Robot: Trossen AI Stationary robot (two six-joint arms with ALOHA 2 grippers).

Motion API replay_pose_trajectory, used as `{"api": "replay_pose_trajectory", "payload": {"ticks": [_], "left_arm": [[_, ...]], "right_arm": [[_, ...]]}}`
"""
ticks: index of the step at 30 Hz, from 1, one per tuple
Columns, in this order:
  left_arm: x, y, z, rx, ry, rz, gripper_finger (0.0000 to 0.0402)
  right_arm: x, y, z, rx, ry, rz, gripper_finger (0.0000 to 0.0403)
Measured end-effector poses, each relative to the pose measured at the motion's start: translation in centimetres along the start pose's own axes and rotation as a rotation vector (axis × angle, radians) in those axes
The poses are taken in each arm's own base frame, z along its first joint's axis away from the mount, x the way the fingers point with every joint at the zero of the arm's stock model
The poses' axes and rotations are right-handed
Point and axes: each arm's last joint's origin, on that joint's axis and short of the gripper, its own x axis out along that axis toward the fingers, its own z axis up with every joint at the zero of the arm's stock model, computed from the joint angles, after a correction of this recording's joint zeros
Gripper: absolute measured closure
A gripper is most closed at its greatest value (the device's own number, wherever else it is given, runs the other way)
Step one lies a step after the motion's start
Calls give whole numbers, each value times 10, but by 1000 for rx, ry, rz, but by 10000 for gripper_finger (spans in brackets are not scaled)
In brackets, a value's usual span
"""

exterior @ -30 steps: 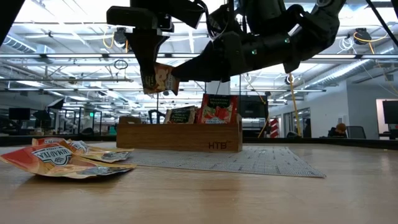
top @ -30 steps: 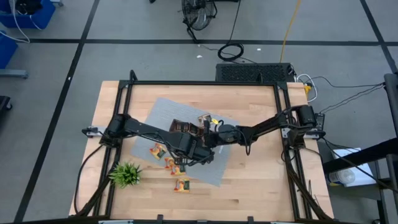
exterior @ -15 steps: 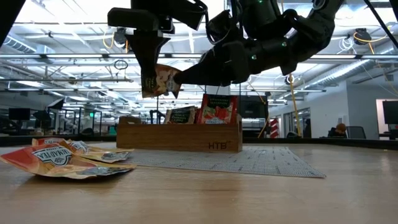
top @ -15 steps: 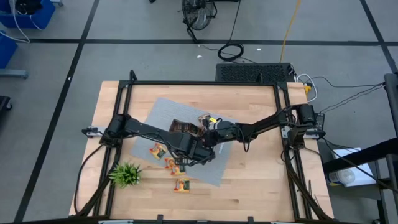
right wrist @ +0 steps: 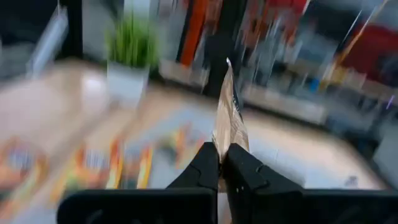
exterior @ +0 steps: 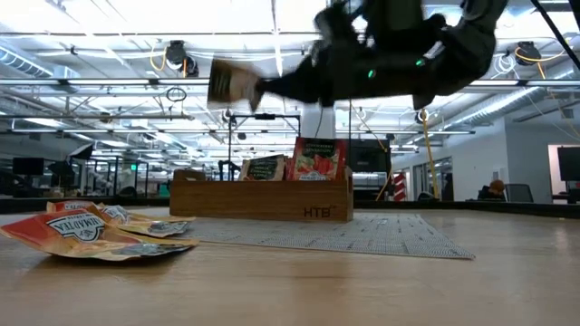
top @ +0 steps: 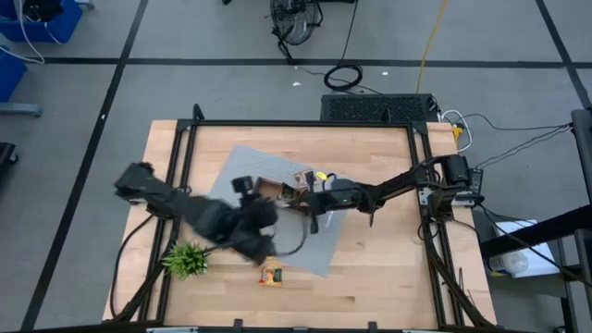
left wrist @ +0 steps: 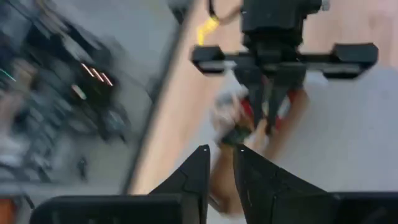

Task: Pick & Place Tea
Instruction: Put the brown tea bag into the wooden organizer

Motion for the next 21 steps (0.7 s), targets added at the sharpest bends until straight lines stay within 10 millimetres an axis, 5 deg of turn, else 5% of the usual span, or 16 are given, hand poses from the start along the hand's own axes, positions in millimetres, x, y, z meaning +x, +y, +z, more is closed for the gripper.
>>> {"api": "replay_pose_trajectory", "payload": {"ticks": [4,10,16,21], "left_arm": [[-13,-6,-21,-41,-215,78,319],[12,-15,-59,-183,-400,112,313],[44,-11,-57,-237,-613,-80,242],[57,7,-49,-165,-570,-30,162]], "right_arm": [[-20,3,15,-19,-218,-42,402],[-52,8,19,-24,-460,-39,402],[-53,18,21,-35,-471,17,402],[-53,25,22,-44,-467,34,403]]}}
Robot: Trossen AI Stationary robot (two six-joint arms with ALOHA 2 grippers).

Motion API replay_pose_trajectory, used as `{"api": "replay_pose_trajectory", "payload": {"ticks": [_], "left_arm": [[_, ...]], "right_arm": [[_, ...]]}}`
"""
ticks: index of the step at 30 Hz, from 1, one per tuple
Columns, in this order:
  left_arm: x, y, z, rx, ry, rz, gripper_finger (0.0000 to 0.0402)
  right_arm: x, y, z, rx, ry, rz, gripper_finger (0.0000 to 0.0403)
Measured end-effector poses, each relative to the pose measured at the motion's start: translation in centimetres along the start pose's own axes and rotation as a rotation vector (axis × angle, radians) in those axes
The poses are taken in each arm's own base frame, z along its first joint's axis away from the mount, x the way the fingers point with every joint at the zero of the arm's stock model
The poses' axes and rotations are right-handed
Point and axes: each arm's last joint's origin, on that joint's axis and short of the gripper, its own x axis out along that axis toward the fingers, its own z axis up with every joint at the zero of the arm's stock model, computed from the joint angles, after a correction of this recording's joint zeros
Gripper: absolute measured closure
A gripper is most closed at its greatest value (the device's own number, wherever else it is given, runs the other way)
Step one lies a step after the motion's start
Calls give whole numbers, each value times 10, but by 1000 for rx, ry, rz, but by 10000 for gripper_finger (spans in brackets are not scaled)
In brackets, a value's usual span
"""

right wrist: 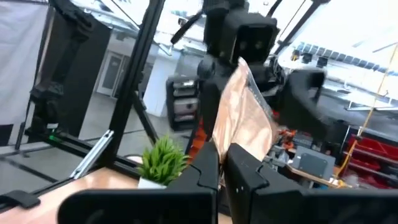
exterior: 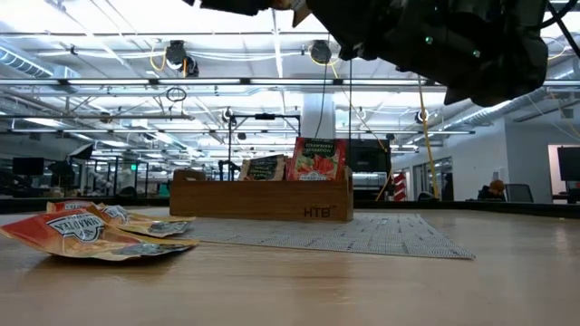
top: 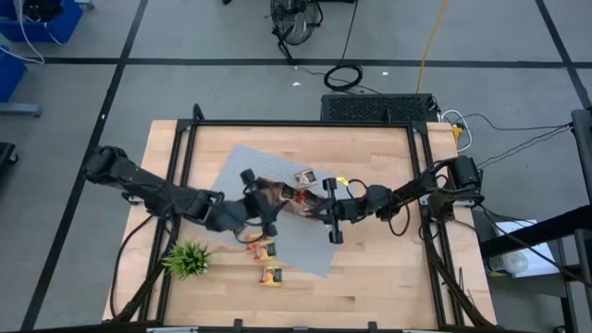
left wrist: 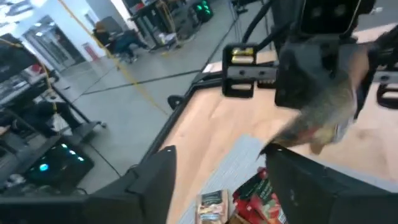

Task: Pick & Place Tea
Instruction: Put the brown tea bag into the wooden organizer

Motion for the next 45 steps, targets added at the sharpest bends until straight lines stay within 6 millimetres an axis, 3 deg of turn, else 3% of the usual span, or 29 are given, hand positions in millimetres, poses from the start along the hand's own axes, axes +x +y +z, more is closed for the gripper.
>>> {"api": "replay_pose_trajectory", "payload": {"ticks": [7,13,26,30,36,45], "left_arm": [[8,14,17,-65,36,-216,128],[5,8,15,-25,54,-354,154],[3,6,17,-21,32,-359,207],[7,9,17,-25,25,-372,248],[11,12,15,36,32,-422,386],[9,24,-7,201,324,-376,398]], "right_arm": [[0,0,-3,7,27,8,403],[0,0,-3,4,32,6,402],[0,0,-4,12,43,7,402],[0,0,-5,12,45,9,402],[0,0,-5,42,47,9,398],[-2,-3,-4,72,98,-101,322]]}}
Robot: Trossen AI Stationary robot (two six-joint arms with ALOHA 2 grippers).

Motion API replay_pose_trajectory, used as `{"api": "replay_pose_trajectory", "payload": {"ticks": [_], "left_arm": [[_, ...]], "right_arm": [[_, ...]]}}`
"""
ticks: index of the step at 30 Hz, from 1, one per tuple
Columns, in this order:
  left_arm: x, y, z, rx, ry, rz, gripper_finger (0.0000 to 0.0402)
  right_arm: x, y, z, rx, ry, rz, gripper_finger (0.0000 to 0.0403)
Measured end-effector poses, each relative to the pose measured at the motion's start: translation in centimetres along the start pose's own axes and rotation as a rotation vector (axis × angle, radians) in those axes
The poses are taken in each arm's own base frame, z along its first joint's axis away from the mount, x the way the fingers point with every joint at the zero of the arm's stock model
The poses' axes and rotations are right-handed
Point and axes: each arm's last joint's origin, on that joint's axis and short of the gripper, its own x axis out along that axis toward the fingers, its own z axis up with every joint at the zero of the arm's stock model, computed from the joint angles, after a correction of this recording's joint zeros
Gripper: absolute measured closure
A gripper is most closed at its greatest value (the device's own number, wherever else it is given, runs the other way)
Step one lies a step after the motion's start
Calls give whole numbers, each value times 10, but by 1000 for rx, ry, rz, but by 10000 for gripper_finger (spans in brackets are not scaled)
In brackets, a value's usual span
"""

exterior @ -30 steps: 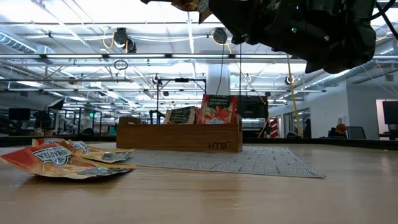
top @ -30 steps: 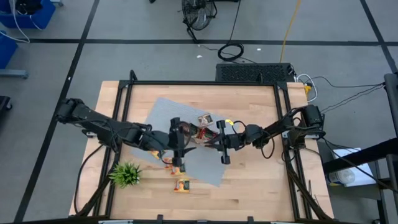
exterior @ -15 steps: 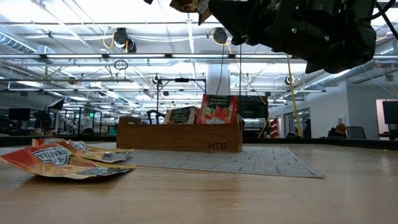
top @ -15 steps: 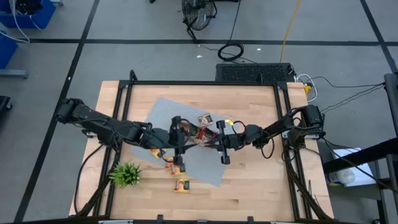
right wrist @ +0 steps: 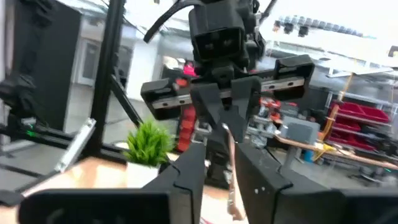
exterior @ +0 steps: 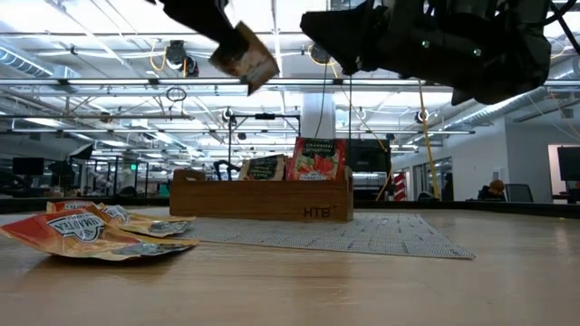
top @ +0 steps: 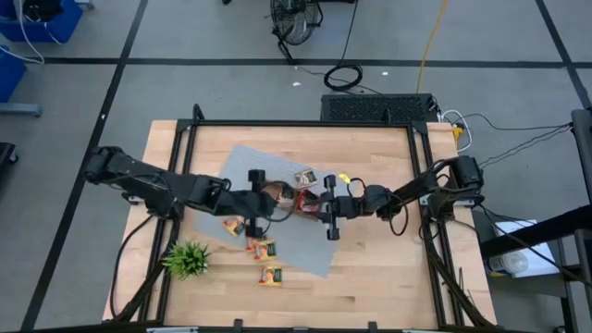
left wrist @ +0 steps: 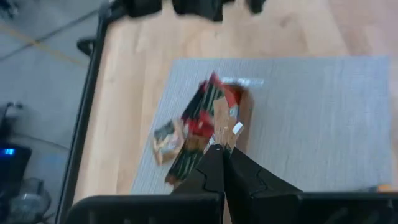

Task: Pick & Place Tea
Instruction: Put the brown tea bag into the wooden organizer

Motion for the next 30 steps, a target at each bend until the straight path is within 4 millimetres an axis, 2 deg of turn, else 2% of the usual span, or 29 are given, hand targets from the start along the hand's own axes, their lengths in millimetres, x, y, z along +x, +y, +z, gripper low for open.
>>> {"api": "replay_pose_trajectory", "payload": {"ticks": [6,13,18,23,30], "left_arm": [[23,5,4,78,46,-73,400],[78,3,2,252,333,-132,400],[104,5,5,313,444,-133,401],[117,8,-3,336,509,-149,401],[118,15,-6,320,532,-150,401]], "right_arm": [[-7,-2,9,-10,-1,-16,298],[-14,-3,15,-11,47,-4,294],[-16,-4,16,-11,86,5,294],[-17,-3,13,-11,125,17,294],[-17,-3,13,-18,122,17,293]]}}
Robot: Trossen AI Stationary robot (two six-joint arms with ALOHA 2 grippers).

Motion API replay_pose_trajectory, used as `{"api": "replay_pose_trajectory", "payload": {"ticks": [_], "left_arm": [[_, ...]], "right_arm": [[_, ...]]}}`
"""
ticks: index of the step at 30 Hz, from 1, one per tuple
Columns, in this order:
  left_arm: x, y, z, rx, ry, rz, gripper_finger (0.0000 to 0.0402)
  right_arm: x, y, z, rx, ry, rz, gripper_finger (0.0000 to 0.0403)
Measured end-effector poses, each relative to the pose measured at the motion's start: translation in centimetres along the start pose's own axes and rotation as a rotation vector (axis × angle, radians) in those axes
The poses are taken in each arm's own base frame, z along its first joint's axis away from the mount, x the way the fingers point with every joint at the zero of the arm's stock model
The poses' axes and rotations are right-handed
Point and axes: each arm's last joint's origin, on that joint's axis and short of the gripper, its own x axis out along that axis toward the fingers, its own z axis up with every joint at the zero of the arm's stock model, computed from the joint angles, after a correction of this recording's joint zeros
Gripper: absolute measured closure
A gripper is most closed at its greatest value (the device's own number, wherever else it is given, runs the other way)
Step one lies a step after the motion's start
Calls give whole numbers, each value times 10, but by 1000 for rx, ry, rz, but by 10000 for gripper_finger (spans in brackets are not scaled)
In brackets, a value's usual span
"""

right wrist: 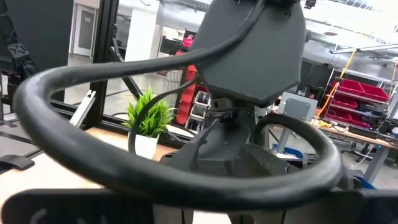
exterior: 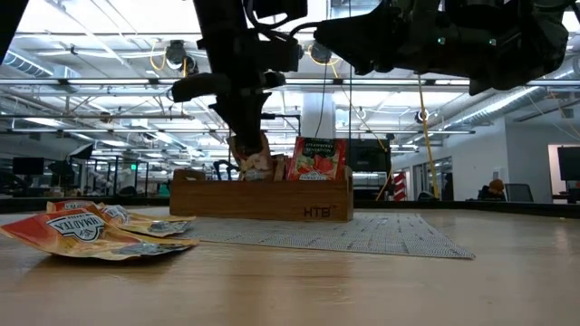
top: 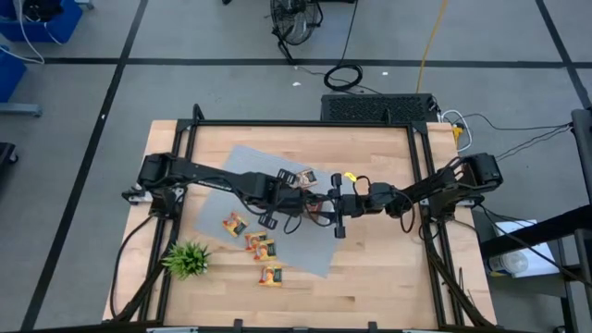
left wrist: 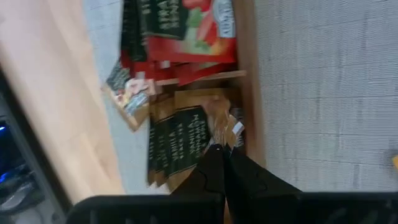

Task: Pick & Place Tea
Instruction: Put the brown tea bag into the wooden organizer

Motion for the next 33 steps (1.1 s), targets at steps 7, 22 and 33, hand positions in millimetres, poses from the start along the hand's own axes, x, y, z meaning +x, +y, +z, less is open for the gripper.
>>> {"api": "replay_pose_trajectory", "payload": {"ticks": [7,22,33], "left_arm": [[8,4,-1,-2,-6,-55,401],[27,9,-1,-53,2,-96,394],[22,9,-2,-262,18,-74,297]], "right_arm": [[0,0,0,1,-1,0,293],[0,0,-1,1,12,4,293],[0,0,-1,0,12,5,293]]}}
